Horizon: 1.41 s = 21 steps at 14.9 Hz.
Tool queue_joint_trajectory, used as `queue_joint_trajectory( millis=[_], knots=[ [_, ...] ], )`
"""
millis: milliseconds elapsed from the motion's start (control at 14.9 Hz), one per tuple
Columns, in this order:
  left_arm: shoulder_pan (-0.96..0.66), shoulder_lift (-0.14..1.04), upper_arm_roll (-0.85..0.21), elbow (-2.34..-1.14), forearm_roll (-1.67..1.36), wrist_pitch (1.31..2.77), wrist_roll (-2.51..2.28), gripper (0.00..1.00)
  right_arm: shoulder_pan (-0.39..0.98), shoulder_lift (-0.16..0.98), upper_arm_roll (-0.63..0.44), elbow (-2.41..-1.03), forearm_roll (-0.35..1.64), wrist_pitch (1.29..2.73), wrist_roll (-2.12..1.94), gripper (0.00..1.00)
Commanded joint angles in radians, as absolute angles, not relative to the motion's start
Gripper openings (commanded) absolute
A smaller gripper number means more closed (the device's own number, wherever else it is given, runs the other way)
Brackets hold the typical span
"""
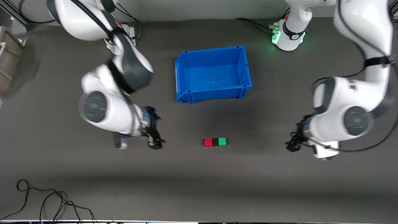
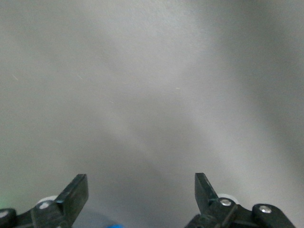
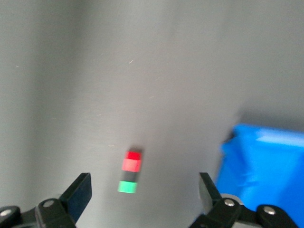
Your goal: Attach green and red cubes to black cube
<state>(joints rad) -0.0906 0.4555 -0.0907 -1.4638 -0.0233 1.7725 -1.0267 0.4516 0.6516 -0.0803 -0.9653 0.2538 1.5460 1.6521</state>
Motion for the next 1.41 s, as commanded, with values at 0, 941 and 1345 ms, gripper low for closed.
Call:
queue_joint_trajectory(
  millis=[0,941,1345],
  knots=[
    [-0.011,0.336,-0.097,-1.560,-0.041,1.727,-0.759,1.00,0.394,0.502,-0.083,-1.049,0.268,1.395,1.437,0.99],
    [0.092,0.106,-0.098,-1.588,0.026,1.667,-0.058,1.00,0.235,0.252,-0.175,-1.225,0.058,1.241,0.220,0.95],
    [0.094,0.051,-0.100,-1.621,0.020,1.674,-0.075,1.00,0.230,0.077,-0.181,-1.514,0.055,1.491,0.107,0.95]
  ],
)
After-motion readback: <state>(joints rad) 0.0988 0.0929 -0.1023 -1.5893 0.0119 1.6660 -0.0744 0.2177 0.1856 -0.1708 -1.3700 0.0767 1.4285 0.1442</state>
